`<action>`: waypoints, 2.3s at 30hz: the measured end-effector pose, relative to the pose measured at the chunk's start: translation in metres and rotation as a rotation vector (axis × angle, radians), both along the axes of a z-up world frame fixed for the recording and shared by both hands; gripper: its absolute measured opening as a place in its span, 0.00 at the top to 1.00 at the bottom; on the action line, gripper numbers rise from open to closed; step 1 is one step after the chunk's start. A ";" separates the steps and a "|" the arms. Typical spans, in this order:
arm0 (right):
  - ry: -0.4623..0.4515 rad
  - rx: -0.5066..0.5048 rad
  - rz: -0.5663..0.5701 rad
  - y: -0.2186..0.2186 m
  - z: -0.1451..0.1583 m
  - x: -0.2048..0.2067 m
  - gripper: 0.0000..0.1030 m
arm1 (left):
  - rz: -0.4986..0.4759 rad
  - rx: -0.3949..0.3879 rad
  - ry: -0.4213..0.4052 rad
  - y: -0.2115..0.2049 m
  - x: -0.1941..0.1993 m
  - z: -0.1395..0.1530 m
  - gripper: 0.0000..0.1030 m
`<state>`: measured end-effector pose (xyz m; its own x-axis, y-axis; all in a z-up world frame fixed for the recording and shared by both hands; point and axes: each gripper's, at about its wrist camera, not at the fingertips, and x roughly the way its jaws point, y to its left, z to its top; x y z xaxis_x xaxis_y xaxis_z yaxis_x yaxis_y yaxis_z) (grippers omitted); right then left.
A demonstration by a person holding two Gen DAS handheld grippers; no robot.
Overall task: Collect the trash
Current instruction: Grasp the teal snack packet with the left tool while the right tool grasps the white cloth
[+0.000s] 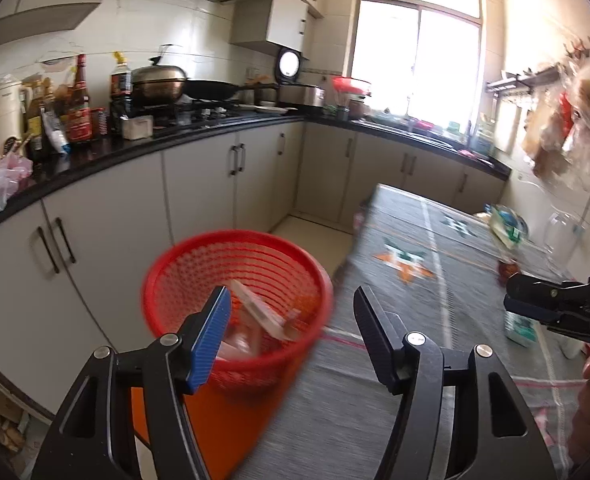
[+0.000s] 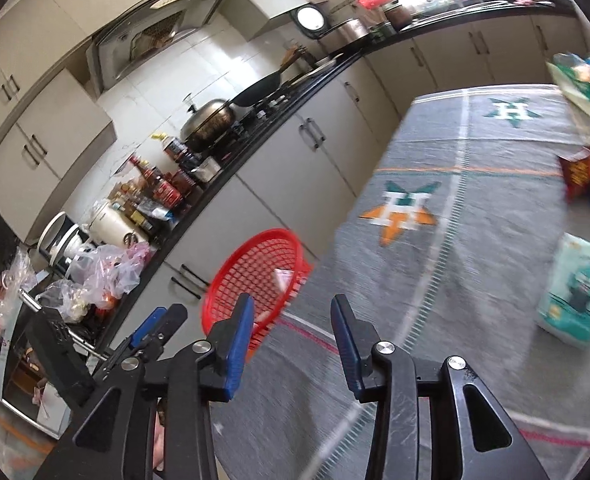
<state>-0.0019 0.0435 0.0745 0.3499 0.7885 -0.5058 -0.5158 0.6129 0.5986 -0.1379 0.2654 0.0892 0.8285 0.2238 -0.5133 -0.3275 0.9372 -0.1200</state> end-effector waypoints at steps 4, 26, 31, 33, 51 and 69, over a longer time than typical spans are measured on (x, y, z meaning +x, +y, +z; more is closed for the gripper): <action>0.005 0.001 -0.053 -0.041 -0.007 -0.009 0.57 | -0.087 0.006 0.028 -0.041 0.008 -0.003 0.39; 0.110 0.005 -0.565 -0.292 -0.036 -0.005 0.40 | -0.533 0.065 0.199 -0.252 0.071 -0.024 0.31; 0.145 -0.055 -0.569 -0.290 -0.046 0.012 0.38 | -0.549 0.065 0.230 -0.259 0.084 -0.029 0.29; 0.148 -0.098 -0.567 -0.285 -0.050 0.019 0.37 | -0.552 0.070 0.248 -0.257 0.090 -0.030 0.22; -0.061 -0.173 -0.533 -0.265 -0.042 0.013 0.70 | -0.552 0.158 0.358 -0.284 0.180 -0.066 0.13; -0.159 -0.173 -0.466 -0.247 -0.032 0.000 0.70 | -0.534 0.118 0.222 -0.268 0.180 -0.059 0.64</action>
<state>-0.0020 -0.2031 0.0429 0.7268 0.4407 -0.5268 -0.2411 0.8819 0.4051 0.0424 -0.0022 0.0298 0.7177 -0.1288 -0.6843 0.1884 0.9820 0.0127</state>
